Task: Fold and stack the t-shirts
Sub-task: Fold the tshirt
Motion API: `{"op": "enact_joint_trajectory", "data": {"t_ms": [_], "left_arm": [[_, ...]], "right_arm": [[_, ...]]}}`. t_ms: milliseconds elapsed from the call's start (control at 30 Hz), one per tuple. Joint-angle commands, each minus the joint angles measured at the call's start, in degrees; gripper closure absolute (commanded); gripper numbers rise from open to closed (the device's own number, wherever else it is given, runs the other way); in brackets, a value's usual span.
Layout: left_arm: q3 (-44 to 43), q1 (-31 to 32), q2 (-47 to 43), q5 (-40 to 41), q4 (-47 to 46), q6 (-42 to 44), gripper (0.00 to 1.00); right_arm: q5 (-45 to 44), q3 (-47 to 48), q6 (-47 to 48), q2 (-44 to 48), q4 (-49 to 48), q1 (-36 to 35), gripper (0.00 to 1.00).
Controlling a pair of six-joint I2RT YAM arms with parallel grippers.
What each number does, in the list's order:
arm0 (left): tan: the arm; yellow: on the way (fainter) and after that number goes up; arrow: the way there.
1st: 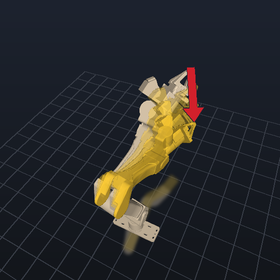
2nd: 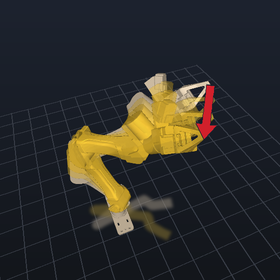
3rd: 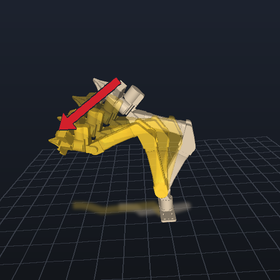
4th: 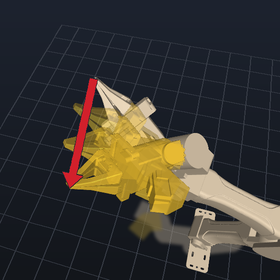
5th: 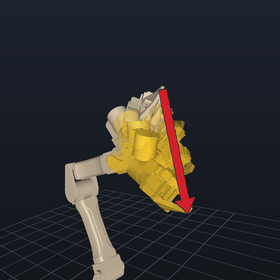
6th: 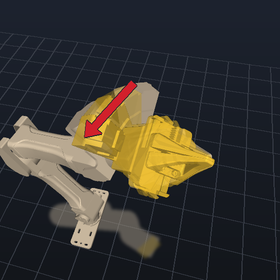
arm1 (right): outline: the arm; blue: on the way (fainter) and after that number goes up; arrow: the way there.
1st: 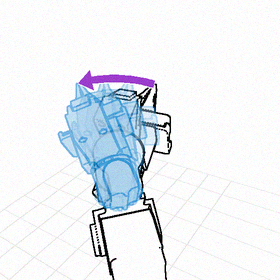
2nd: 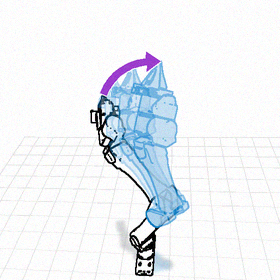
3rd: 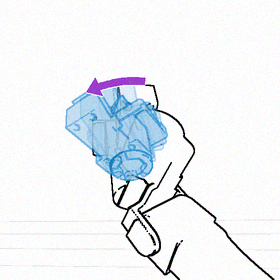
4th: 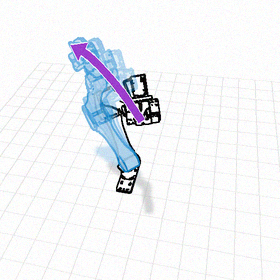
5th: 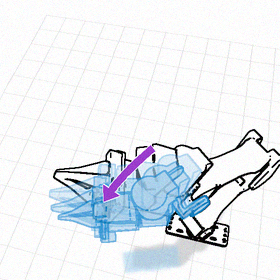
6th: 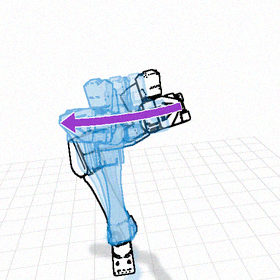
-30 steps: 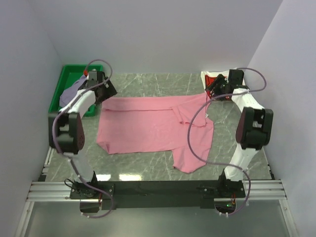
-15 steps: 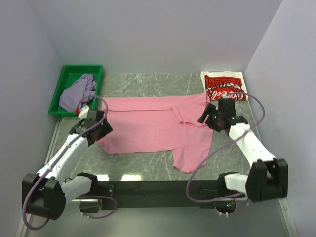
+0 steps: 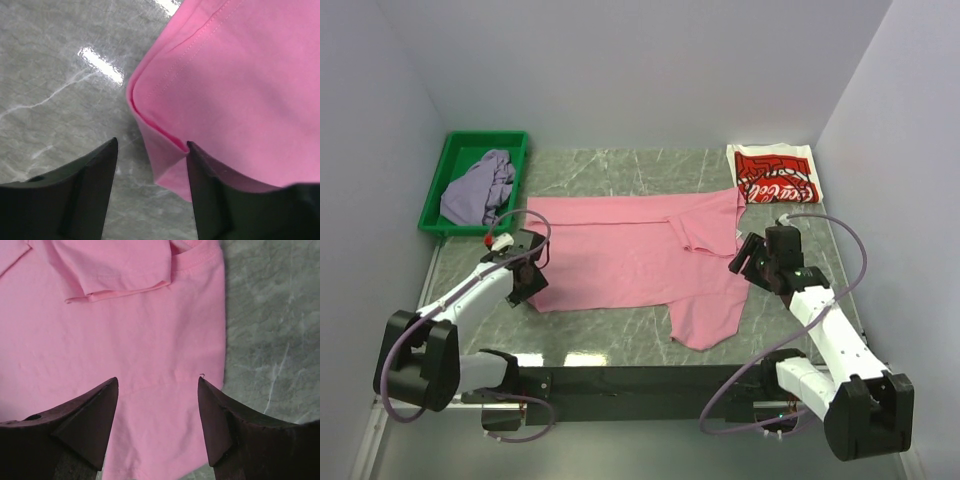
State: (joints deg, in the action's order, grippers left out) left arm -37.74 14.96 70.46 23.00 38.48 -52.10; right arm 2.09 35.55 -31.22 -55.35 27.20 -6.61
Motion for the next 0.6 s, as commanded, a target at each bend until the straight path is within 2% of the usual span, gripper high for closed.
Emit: {"op": "enact_joint_trajectory", "data": {"t_ms": [0,33,100,133,200,233,333,467,567], "left_arm": [[-2.6,0.5,0.8,2.6,0.4,-1.9,0.45],[-2.4,0.5,0.7,2.9,0.6,-2.0,0.55],[-2.2,0.5,-0.2,3.3,1.1,-2.4,0.66],[-2.3,0.5,-0.5,3.3,1.3,-2.5,0.75],[-2.0,0.5,-1.9,3.4,1.9,-2.7,0.82],[-1.8,0.4,-2.6,3.4,2.0,-2.8,0.89],[-1.4,0.4,-5.3,2.9,2.4,-2.0,0.94],[-1.6,-0.2,-8.7,2.7,3.5,-1.7,0.96],[-1.3,-1.3,-10.4,2.5,3.4,-0.6,0.96]], "right_arm": [[-3.8,0.1,-1.3,2.1,0.5,-0.3,0.29],[-4.6,0.2,-1.5,2.4,1.0,-0.2,0.29],[-6.1,0.2,-1.9,2.4,2.1,-0.1,0.30],[-6.5,0.3,-2.2,1.8,2.8,0.3,0.30],[-6.3,0.3,-2.9,0.9,4.4,0.8,0.30],[-6.0,0.2,-3.1,-0.2,4.9,1.2,0.31],[-3.3,-0.6,-3.1,-2.0,5.7,3.3,0.33],[-3.7,-1.0,-2.8,-3.3,6.6,4.2,0.41],[-3.6,-1.1,-2.3,-5.2,7.3,4.2,0.43]]}}
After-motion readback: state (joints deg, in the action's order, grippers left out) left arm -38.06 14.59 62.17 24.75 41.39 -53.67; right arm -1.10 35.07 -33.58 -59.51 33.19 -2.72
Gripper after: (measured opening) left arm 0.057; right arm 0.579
